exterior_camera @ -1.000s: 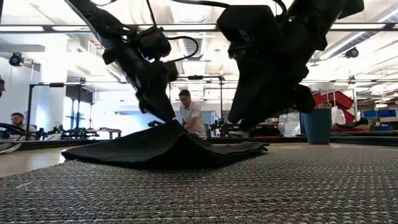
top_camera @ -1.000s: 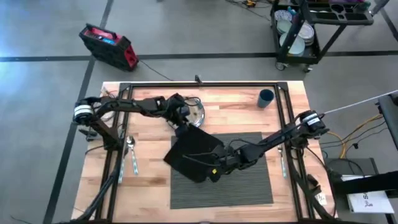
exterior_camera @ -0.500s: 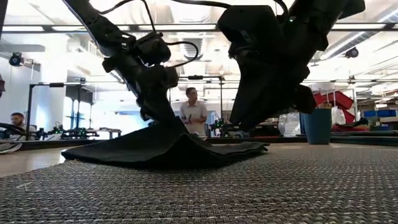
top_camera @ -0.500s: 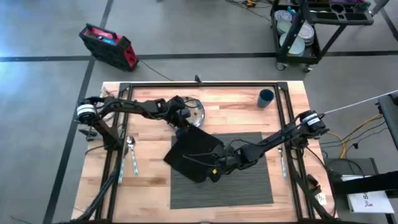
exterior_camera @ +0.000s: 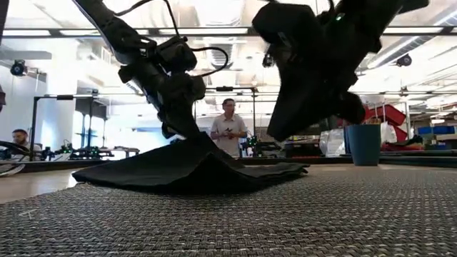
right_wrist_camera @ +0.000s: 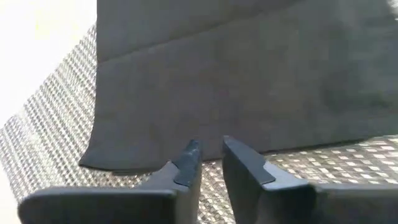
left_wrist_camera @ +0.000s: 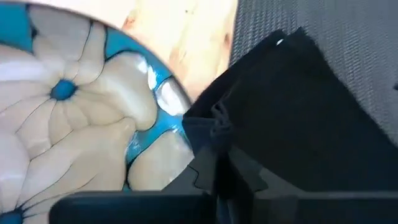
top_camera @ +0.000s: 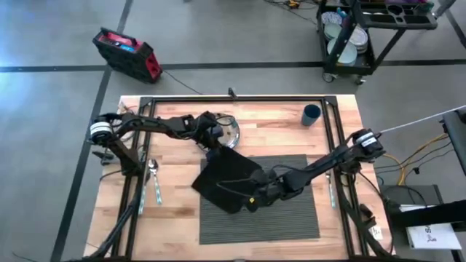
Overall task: Set table place
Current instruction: Fold the black napkin
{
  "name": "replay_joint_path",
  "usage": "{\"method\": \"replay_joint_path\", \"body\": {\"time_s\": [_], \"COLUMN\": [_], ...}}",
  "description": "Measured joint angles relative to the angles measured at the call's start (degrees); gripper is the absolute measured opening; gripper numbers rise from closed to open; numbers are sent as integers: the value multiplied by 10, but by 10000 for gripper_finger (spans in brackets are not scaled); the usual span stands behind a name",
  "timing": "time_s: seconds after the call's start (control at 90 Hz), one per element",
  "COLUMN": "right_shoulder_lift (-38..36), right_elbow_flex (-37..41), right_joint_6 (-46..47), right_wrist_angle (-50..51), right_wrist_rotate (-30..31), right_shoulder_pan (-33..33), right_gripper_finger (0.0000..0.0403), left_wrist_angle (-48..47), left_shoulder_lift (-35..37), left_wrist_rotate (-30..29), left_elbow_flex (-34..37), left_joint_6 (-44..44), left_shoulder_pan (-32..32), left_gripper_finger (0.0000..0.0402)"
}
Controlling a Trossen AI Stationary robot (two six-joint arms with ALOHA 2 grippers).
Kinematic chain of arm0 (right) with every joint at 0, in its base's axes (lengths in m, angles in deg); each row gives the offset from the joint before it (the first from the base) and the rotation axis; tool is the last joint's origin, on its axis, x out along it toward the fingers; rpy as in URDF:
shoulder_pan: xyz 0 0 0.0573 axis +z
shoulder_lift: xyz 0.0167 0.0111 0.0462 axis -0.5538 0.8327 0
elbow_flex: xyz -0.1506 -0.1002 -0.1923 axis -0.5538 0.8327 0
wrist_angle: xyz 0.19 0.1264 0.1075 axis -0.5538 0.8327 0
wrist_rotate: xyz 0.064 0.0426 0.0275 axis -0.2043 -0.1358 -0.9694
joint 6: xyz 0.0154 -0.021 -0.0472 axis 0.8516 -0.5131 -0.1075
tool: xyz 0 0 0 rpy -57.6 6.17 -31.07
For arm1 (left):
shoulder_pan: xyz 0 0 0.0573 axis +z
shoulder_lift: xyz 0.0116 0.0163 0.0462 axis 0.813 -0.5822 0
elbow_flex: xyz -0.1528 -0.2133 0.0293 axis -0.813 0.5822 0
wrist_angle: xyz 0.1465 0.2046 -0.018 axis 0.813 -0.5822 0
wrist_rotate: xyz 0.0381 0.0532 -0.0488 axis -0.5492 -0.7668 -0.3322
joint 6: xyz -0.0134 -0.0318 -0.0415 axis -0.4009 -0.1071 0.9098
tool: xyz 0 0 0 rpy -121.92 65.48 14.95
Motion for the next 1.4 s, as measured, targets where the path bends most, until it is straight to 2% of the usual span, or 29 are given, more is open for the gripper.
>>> {"method": "replay_joint_path", "body": {"time_s": [0.1,0.278,0.511,0.778,0.967,1.4], "right_shoulder_lift": [-24,-70,-144,-253,-319,-408], "right_elbow_flex": [0,7,62,149,180,181], "right_joint_6": [20,25,78,117,105,39], "right_wrist_angle": [53,117,186,189,210,298], "right_wrist_rotate": [33,43,84,97,98,96], "right_shoulder_pan": [11,26,54,100,120,148], "right_gripper_finger": [27,39,68,87,80,50], "left_wrist_angle": [0,-1,-9,-15,-13,-17], "left_shoulder_lift": [10,19,20,20,20,18], "left_wrist_rotate": [1,-6,-68,-125,-179,-325], "left_elbow_flex": [-9,-35,-77,-116,-153,-218], "left_joint_6": [11,22,42,97,132,190], "left_shoulder_pan": [-10,-46,-100,-141,-175,-265], "left_gripper_finger": [1,0,0,0,0,0]}}
